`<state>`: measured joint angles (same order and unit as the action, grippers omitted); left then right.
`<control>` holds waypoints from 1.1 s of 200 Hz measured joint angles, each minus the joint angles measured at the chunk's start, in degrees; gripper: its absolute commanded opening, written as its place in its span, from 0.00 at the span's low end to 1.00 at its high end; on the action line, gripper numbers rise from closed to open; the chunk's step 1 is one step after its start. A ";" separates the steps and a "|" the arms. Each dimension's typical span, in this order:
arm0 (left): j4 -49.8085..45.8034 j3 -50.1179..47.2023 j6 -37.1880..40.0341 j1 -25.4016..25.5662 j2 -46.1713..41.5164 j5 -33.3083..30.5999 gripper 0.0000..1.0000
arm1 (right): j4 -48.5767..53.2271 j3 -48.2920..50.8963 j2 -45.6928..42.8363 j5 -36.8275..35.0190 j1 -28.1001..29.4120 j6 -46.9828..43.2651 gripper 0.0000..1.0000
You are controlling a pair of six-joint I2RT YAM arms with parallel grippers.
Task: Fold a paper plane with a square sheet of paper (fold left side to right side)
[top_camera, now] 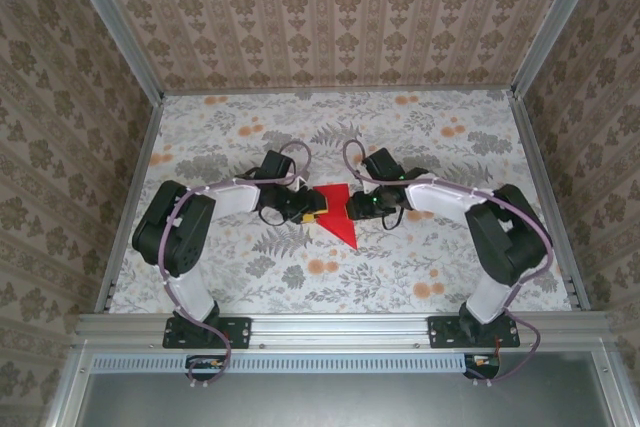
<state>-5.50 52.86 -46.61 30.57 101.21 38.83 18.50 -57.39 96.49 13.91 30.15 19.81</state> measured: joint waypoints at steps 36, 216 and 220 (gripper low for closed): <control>0.02 1.01 -0.79 0.11 -0.15 0.00 0.27 | -0.61 3.28 -7.06 -3.04 2.58 -0.17 0.46; -2.67 4.26 -1.42 0.87 -0.22 -0.02 0.22 | -2.25 2.36 1.46 -15.63 15.30 -1.95 0.29; -2.69 4.33 -1.42 0.85 -0.22 -0.02 0.23 | -2.25 2.32 1.60 -15.69 15.30 -1.88 0.27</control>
<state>-8.19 57.19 -48.03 31.42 100.99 38.81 16.25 -55.07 98.08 -1.78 45.45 17.93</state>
